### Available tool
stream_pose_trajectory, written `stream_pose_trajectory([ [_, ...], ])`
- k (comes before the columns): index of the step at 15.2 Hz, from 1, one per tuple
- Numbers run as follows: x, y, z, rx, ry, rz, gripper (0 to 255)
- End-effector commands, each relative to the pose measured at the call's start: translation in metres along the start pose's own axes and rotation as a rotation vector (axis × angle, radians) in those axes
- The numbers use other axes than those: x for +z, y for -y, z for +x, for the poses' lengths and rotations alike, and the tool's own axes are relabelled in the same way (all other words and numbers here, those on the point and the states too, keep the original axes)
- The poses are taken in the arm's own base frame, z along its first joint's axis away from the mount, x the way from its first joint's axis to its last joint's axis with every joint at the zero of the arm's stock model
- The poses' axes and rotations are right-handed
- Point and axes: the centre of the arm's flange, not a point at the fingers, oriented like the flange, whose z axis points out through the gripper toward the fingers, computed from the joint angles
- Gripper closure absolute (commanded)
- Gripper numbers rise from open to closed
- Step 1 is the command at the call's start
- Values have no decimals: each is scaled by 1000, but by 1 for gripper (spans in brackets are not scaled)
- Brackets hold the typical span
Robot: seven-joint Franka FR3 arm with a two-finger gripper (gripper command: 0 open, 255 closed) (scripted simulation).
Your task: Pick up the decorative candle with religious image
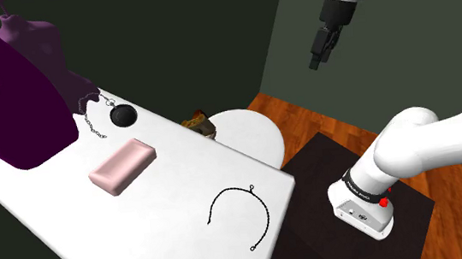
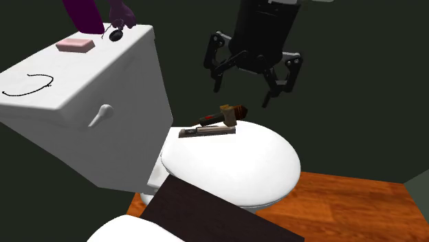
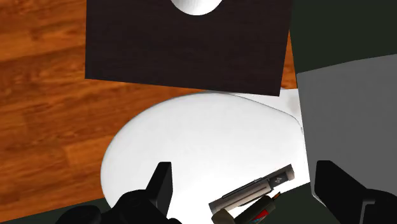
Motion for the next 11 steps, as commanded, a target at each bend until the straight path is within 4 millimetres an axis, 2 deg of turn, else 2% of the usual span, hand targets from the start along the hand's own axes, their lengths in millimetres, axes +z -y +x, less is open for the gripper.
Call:
stream_pose_trajectory([
  [1,0,0,0,0,0,0,0],
  [11,99,62,56,205,-68,-29,0],
])
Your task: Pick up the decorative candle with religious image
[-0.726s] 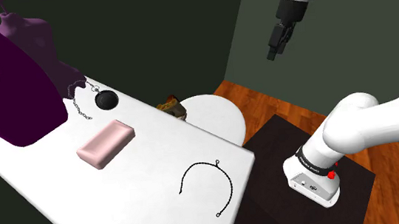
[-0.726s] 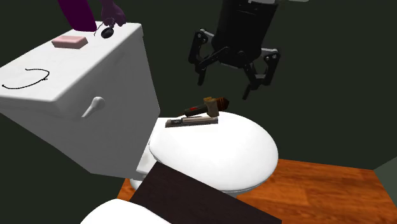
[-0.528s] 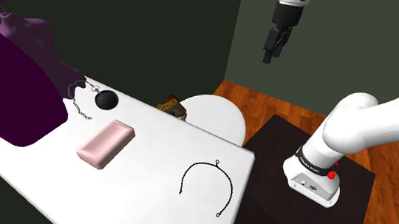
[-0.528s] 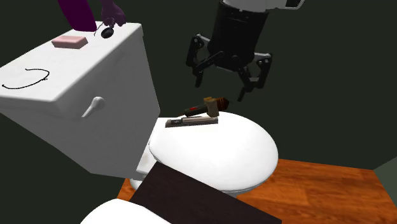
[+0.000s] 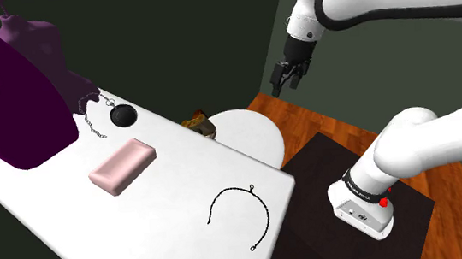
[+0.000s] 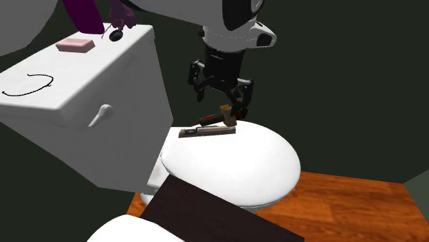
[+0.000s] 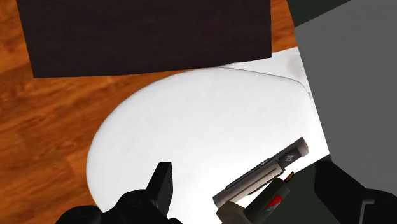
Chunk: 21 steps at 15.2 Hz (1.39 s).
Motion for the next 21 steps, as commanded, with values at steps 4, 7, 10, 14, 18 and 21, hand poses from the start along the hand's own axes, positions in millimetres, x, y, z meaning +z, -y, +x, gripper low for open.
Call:
stream_pose_trajectory([
  [4,49,32,27,106,-37,-13,0],
  [7,79,50,45,168,-58,-22,0],
  [10,108,66,65,229,-78,-31,0],
  [14,147,86,93,312,-105,-42,0],
  [18,185,103,124,394,-133,-54,0],
  [21,213,113,149,456,-153,-63,0],
])
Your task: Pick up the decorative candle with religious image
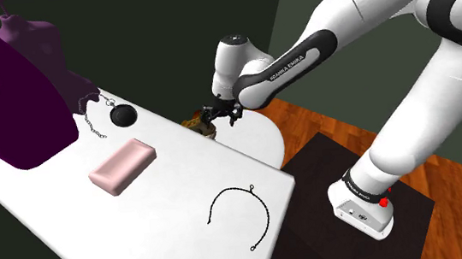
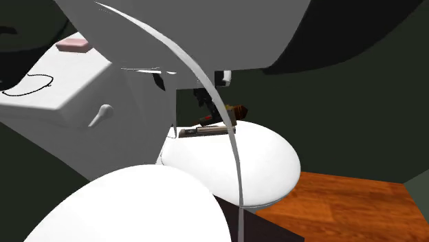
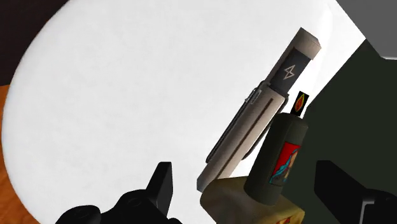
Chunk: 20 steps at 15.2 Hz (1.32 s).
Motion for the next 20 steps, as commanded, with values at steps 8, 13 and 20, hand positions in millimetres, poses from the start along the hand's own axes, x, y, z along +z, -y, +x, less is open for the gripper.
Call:
stream_pose_trajectory([
  [8,89,54,52,188,-64,-27,0],
  [13,131,76,81,276,-93,-39,0],
  [20,171,74,78,276,-93,-39,0],
])
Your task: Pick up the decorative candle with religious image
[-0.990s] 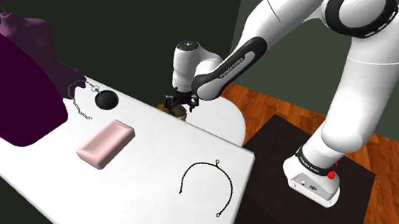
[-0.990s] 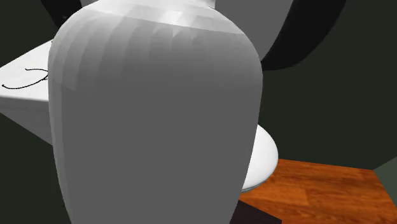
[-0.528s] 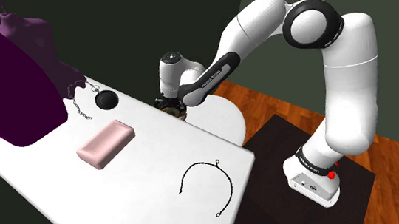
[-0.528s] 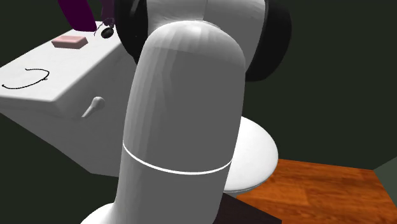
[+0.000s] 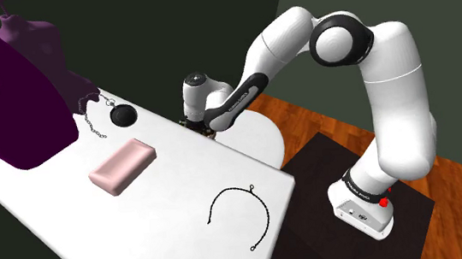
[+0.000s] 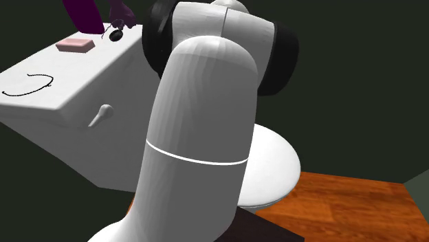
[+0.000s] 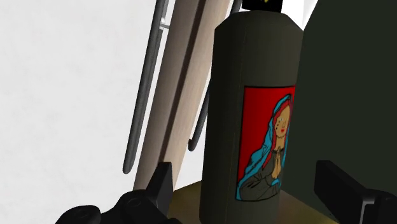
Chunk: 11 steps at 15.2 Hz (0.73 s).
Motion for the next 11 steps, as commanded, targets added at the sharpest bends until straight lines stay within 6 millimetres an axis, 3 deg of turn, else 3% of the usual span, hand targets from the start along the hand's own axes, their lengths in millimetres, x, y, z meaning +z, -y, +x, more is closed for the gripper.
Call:
stream_pose_trajectory([
  [1,7,-1,0,0,0,0,0],
  [2,7,-1,0,0,0,0,0],
  [3,7,-1,-1,0,0,0,255],
  [11,7,-1,-1,0,0,0,255],
])
